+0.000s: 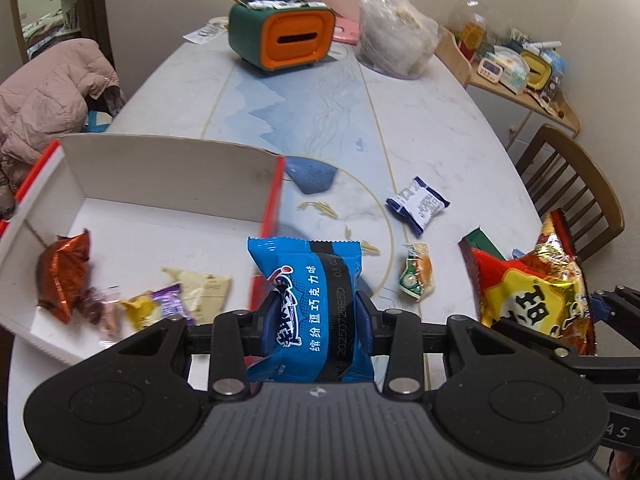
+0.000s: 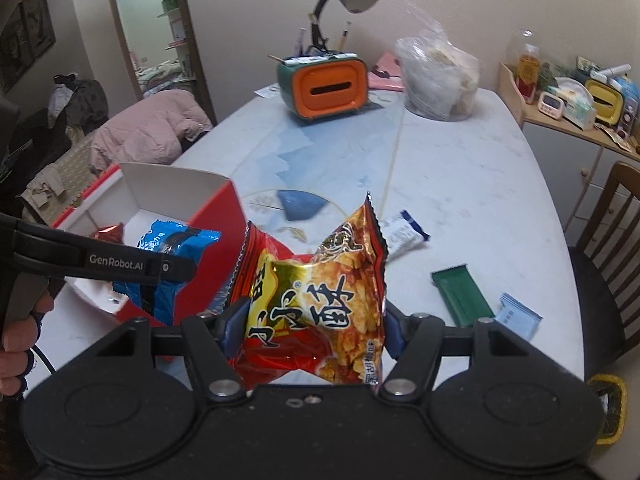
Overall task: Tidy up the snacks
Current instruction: 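Carry both packets into the red box and open both grippers to release them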
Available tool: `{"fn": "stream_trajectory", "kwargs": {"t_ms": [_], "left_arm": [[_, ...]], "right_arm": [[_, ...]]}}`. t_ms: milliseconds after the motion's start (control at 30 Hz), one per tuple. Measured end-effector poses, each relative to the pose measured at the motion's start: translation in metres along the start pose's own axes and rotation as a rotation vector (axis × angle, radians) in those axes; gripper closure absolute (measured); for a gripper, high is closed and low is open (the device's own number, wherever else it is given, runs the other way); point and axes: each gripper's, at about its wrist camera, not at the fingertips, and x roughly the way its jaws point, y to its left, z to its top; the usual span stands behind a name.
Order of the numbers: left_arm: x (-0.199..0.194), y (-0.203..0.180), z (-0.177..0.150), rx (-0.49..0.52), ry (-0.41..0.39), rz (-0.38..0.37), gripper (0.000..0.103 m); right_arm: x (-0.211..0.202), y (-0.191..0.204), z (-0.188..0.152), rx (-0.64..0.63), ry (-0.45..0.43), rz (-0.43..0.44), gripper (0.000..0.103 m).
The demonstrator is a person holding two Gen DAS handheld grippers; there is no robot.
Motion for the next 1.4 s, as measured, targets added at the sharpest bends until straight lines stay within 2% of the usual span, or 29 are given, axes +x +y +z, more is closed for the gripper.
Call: {"fn": "stream_trajectory", "kwargs": {"t_ms": [333, 733, 1000, 1400], "left_arm": [[-0.028, 0.048, -0.002, -0.029, -0.044, 0.029, 0.065], [-0.04, 0.118, 0.007, -0.07, -0.062, 0.085, 0.065], [-0.035, 0.158, 0.013, -0.088, -0.054, 0.131, 0.065], [-0.004, 0.206, 0.02, -0.09, -0.004, 0.2, 0.065]], "right_arm": [[0.01, 0.054, 0.017, -0.067, -0.003, 0.039, 0.039], [0.038, 0.121, 0.038, -0.159, -0.014, 0.073, 0.039], [0.067, 0.157, 0.05, -0.195, 0.001, 0.089, 0.039], [0.122, 0.186, 0.053, -0.224, 0.082, 0.07, 0.039]]}}
